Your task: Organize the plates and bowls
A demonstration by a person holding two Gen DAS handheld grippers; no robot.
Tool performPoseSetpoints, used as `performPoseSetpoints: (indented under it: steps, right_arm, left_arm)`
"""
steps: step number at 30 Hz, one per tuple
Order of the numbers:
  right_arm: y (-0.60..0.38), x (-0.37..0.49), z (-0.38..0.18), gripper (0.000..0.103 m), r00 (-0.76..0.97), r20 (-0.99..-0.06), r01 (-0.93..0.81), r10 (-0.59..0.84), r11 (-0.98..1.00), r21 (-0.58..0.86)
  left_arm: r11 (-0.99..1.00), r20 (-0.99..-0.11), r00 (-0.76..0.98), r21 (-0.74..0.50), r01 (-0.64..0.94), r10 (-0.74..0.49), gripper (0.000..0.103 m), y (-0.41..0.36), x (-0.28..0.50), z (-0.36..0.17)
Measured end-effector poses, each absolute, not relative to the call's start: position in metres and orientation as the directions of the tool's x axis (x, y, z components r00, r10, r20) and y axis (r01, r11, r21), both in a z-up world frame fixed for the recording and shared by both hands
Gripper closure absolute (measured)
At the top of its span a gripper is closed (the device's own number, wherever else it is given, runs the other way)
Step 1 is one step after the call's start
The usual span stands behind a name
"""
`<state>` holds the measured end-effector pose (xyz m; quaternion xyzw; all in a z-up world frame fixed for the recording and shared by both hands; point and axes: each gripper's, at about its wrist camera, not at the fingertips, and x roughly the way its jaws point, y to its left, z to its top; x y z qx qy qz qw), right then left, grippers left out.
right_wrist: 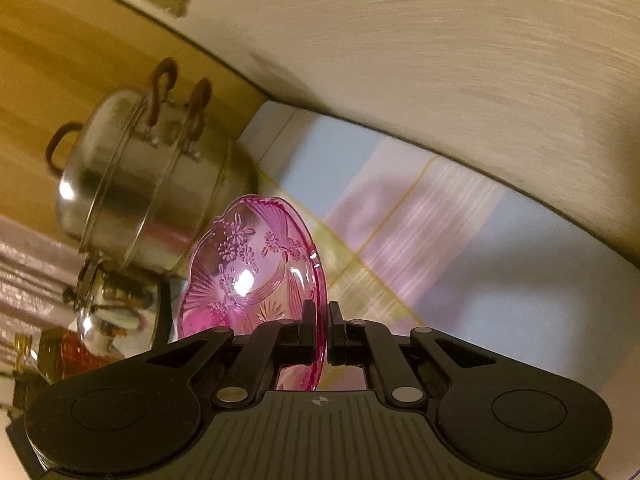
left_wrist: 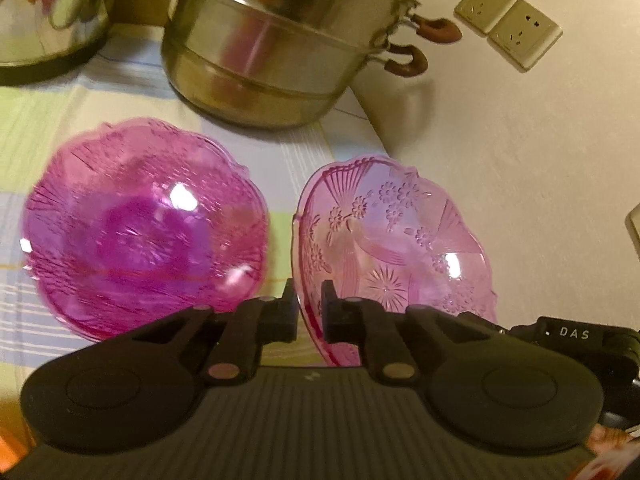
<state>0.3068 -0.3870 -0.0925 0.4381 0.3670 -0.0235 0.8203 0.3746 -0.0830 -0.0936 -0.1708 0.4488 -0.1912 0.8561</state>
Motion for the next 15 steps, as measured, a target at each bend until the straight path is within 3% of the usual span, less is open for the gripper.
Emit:
performPoseSetpoints:
  steps: [15]
  right_arm:
    - [-0.282, 0.348, -0.069, 0.096, 0.699, -0.630, 0.143, 0.338, 0.798, 0.586]
  left_arm:
    - [0.905, -0.704, 0.605, -0.421, 0.064, -0.371, 0.093, 0.007, 0.371, -0.076]
